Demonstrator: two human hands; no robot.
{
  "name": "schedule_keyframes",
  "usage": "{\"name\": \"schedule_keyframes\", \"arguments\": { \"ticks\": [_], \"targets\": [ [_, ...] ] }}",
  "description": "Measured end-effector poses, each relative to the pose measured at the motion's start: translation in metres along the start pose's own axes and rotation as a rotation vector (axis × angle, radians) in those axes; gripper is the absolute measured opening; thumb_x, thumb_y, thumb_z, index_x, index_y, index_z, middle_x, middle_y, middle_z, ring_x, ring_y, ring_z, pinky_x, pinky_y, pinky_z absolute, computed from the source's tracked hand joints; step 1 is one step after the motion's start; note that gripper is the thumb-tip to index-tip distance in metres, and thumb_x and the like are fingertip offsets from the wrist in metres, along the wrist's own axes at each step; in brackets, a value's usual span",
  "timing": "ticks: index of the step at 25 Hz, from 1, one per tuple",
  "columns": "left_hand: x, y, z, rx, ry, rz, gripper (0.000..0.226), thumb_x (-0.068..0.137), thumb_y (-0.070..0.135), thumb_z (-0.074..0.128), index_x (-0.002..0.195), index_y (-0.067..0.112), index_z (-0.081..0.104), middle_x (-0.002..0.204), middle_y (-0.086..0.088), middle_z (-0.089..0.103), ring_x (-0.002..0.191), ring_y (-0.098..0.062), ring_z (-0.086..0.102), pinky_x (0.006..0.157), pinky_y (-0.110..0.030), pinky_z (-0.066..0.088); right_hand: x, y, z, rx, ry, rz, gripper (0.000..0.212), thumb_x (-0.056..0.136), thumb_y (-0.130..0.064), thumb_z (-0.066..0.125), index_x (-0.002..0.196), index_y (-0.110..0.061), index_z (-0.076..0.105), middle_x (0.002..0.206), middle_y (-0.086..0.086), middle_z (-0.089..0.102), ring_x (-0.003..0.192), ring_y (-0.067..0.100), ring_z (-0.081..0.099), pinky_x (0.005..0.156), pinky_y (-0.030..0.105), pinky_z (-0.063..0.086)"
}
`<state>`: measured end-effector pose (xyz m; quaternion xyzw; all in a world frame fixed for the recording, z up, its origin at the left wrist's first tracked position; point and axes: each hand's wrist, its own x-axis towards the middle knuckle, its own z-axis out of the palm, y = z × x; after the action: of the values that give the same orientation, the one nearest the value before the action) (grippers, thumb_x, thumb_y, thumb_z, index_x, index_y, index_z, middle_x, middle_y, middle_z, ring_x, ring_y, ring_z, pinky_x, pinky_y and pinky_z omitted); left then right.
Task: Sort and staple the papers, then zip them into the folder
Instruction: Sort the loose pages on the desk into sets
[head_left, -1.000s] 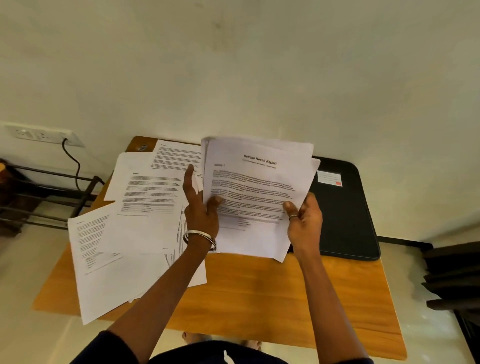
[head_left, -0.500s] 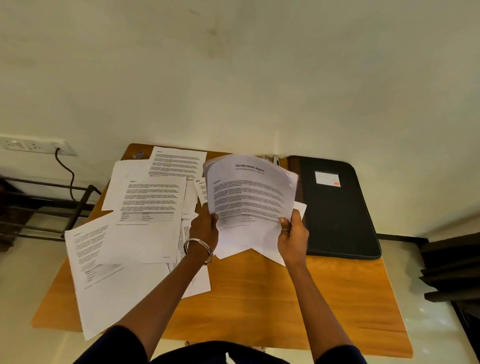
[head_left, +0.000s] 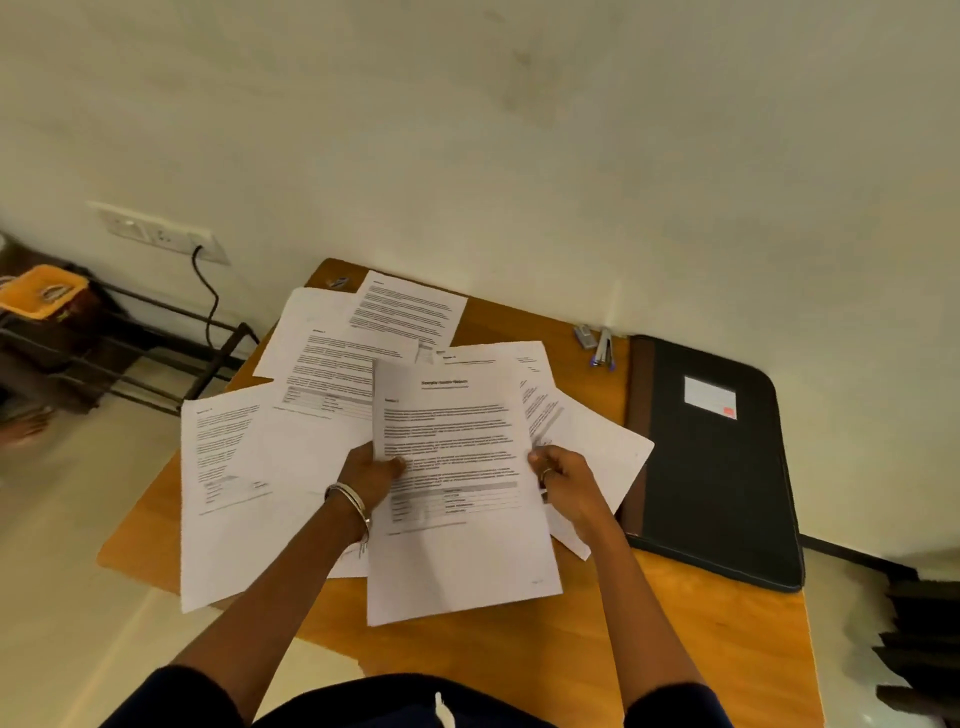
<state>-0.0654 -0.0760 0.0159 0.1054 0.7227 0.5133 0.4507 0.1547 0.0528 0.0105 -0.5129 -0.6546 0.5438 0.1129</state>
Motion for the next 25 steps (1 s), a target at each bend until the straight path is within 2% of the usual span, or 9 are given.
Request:
{"name": "schedule_keyframes", "arguments": {
  "ticks": [3,6,8,10,11,14,18,21,25],
  "targets": [
    [0.000,-0.003,-0.025,0.040,0.159,0.031,0.033,0.090,-0.003,0.052,0.121,0.003,0.057,0.116,-0.013,0.060,0.105,-0.031,0.056,0.092,-0.040,0.046,0.023,0.021,-0.007,-0.594,0.016,-0.114,0.047,0.097,-0.028,0.051,0.142,-0.020,0.040,0.149,0.004,0.039,0.130,0.031,0.046,0.102,0.039,0.041],
    [-0.003,-0.008,-0.045,0.018,0.323,0.023,0.035,0.089,-0.005,0.049,0.124,0.000,0.054,0.122,-0.017,0.058,0.110,-0.034,0.053,0.095,-0.038,0.042,0.030,0.050,0.000,-1.062,-0.188,-0.148,0.066,0.097,-0.049,0.039,0.152,-0.031,0.008,0.161,0.004,0.000,0.147,0.034,0.002,0.116,0.055,0.009],
    [0.000,-0.011,-0.055,0.004,0.421,0.018,0.037,0.089,-0.005,0.048,0.126,-0.001,0.052,0.127,-0.018,0.055,0.118,-0.037,0.050,0.099,-0.037,0.039,0.018,0.066,0.017,-1.084,-0.144,-0.087,0.069,0.095,-0.054,0.039,0.152,-0.034,0.005,0.161,0.005,-0.003,0.147,0.034,0.001,0.113,0.059,0.010],
    [0.003,-0.013,-0.060,0.024,0.456,0.014,0.038,0.090,-0.004,0.048,0.128,-0.001,0.051,0.129,-0.018,0.054,0.121,-0.037,0.048,0.101,-0.038,0.037,-0.001,0.073,0.038,-1.043,0.016,-0.066,0.071,0.087,-0.055,0.055,0.148,-0.028,0.030,0.155,0.014,0.027,0.137,0.042,0.033,0.099,0.065,0.034],
    [0.004,-0.014,-0.061,0.035,0.456,0.012,0.038,0.091,-0.004,0.047,0.128,-0.001,0.050,0.129,-0.018,0.054,0.121,-0.037,0.048,0.101,-0.039,0.037,-0.007,0.072,0.049,-1.035,0.017,-0.041,0.070,0.080,-0.055,0.064,0.141,-0.025,0.046,0.145,0.018,0.044,0.125,0.044,0.048,0.088,0.065,0.043],
    [0.007,-0.015,-0.054,0.066,0.423,0.008,0.037,0.091,-0.003,0.047,0.128,0.000,0.051,0.128,-0.018,0.055,0.120,-0.037,0.049,0.100,-0.038,0.038,-0.007,0.058,0.064,-0.984,0.070,-0.008,0.061,0.072,-0.058,0.069,0.120,-0.022,0.064,0.123,0.020,0.061,0.107,0.041,0.061,0.079,0.063,0.049],
    [0.010,-0.018,-0.044,0.149,0.347,-0.005,0.035,0.092,-0.001,0.046,0.127,0.002,0.052,0.126,-0.018,0.056,0.117,-0.038,0.050,0.100,-0.042,0.040,0.006,0.062,0.057,-0.979,0.101,-0.101,0.069,0.093,-0.065,0.016,0.138,-0.024,0.049,0.142,0.017,0.047,0.125,0.041,0.050,0.086,0.063,0.045],
    [0.014,-0.021,-0.041,0.181,0.326,-0.015,0.035,0.092,0.001,0.046,0.126,0.005,0.053,0.125,-0.017,0.057,0.115,-0.039,0.051,0.100,-0.045,0.042,0.007,0.078,0.054,-0.991,0.073,-0.155,0.068,0.091,-0.065,0.017,0.146,-0.029,0.032,0.152,0.012,0.034,0.134,0.038,0.040,0.093,0.062,0.042],
    [0.017,-0.021,-0.038,0.196,0.321,-0.053,0.033,0.093,0.001,0.046,0.125,0.005,0.053,0.126,-0.017,0.056,0.114,-0.039,0.051,0.097,-0.047,0.043,0.010,0.082,0.052,-0.951,0.045,-0.169,0.068,0.091,-0.067,0.019,0.149,-0.032,0.024,0.157,0.008,0.023,0.141,0.035,0.029,0.101,0.061,0.032]
  ]
}}
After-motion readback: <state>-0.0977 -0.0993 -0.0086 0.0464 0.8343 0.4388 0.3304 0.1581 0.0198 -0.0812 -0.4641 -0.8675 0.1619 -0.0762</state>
